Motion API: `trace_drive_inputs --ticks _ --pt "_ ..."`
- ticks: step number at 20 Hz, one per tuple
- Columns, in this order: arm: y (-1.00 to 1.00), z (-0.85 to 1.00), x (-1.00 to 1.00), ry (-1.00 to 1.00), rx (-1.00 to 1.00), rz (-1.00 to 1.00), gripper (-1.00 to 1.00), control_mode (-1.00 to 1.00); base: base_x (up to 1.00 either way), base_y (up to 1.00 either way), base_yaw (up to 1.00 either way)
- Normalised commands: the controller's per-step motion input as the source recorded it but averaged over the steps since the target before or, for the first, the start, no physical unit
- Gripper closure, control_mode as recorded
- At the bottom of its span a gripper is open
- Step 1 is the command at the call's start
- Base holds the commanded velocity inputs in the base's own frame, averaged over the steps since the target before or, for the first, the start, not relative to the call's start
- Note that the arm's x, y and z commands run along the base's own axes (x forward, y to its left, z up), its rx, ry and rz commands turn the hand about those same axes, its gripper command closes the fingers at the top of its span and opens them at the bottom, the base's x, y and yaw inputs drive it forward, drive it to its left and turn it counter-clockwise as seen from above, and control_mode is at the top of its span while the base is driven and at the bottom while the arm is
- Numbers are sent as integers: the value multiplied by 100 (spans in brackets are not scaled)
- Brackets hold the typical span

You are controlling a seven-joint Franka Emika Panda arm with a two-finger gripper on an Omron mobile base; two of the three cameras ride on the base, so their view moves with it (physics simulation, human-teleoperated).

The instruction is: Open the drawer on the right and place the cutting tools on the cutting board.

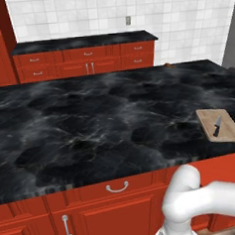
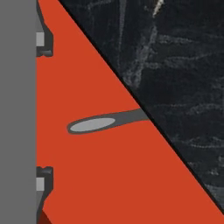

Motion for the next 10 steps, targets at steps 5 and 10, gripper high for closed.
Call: trace_drive_inputs --ticks 5,10 --pt "0 -29 -9 4 0 0 -100 -100 0 0 0" --pt "0 -20 -48 0 0 0 -100 -100 0 0 0"
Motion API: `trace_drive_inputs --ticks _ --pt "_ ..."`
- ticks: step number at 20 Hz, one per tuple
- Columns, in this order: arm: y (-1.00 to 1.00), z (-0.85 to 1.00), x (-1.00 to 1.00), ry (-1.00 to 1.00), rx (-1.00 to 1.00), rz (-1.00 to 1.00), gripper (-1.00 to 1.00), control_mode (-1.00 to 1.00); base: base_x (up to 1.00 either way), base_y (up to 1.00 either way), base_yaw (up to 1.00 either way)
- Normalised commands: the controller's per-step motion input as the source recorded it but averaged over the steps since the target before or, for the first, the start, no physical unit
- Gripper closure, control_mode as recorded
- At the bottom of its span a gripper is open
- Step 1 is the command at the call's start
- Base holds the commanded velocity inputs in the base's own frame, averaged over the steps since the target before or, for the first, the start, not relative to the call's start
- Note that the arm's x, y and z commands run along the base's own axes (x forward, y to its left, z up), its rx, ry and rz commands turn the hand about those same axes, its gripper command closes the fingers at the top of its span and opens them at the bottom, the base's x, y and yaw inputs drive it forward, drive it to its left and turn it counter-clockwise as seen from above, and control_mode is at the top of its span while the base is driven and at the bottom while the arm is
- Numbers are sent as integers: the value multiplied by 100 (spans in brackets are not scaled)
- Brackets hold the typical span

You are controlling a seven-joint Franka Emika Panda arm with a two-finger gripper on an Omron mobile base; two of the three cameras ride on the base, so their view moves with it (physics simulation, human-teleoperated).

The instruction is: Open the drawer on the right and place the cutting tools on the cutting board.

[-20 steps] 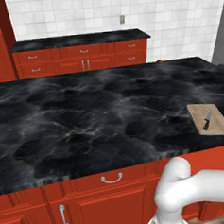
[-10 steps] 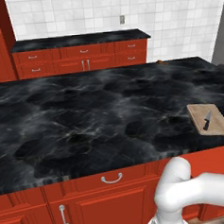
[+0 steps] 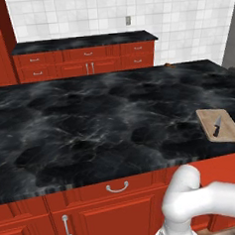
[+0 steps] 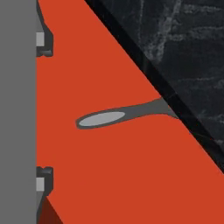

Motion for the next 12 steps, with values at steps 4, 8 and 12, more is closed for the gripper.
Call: trace_drive_inputs --ticks 4,8,12 --pt "0 0 -52 -6 0 0 -100 -100 0 0 0" --pt "0 -3 -18 -13 0 7 -100 -100 0 0 0" --pt "0 -10 6 -10 0 19 -100 -100 0 0 0"
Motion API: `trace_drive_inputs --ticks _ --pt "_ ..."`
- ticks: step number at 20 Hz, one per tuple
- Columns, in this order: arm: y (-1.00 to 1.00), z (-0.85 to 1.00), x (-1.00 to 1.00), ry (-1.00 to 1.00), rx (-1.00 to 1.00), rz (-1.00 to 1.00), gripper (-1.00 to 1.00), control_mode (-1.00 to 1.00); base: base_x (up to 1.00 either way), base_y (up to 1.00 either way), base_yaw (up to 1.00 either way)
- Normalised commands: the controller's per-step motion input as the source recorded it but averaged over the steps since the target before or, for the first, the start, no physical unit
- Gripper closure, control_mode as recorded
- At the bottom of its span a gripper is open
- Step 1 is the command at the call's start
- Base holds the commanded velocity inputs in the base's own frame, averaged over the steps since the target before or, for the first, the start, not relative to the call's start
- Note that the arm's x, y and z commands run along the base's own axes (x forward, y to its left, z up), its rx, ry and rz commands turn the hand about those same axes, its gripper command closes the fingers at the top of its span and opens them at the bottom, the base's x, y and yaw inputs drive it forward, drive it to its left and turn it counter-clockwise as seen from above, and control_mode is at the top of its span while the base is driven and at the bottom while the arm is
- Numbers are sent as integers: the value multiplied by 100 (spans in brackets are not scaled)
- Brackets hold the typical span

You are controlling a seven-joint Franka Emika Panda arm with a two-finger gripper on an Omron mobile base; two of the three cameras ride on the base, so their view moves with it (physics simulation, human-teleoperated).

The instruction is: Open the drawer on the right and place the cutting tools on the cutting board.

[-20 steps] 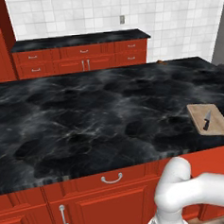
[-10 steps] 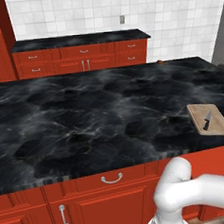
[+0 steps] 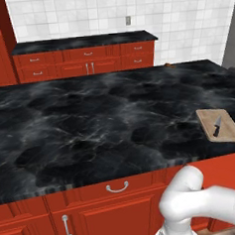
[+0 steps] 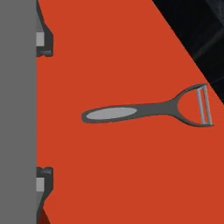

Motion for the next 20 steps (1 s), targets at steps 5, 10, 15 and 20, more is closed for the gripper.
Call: trace_drive_inputs --ticks 5,10,15,20 --pt "0 -4 10 0 -1 20 -100 -100 0 0 0" --pt "0 -23 14 2 -1 16 -100 -100 0 0 0" --pt "0 -45 3 1 0 12 -100 -100 0 0 0" --pt "0 -34 1 5 0 9 -100 -100 0 0 0"
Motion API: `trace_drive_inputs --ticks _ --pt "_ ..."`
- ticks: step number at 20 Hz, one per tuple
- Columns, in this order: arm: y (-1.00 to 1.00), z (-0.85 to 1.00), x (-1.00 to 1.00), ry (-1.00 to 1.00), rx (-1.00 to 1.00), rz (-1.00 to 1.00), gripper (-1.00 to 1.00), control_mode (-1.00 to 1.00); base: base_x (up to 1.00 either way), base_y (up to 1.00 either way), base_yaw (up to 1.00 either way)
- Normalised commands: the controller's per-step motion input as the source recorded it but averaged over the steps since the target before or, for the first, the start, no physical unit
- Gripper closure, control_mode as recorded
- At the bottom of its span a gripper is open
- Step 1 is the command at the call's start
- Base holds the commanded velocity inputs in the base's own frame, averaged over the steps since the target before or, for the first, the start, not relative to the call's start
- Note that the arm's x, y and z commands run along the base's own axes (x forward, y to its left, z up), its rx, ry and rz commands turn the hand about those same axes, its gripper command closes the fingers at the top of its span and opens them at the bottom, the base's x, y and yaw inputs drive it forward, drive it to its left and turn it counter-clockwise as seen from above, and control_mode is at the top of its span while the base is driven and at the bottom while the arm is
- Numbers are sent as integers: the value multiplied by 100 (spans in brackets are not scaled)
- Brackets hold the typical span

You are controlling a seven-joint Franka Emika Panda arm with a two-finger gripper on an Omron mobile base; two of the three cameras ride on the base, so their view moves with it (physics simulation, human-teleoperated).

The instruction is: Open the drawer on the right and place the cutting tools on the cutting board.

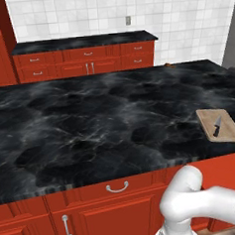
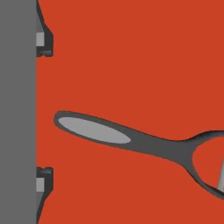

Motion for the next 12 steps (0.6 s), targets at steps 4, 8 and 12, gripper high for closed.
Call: trace_drive_inputs --ticks 4,8,12 --pt "0 -27 0 1 0 6 -100 -100 0 0 0" --pt "0 -23 0 0 1 4 -100 -100 0 0 0" --pt "0 -12 0 0 6 5 -100 -100 0 0 0"
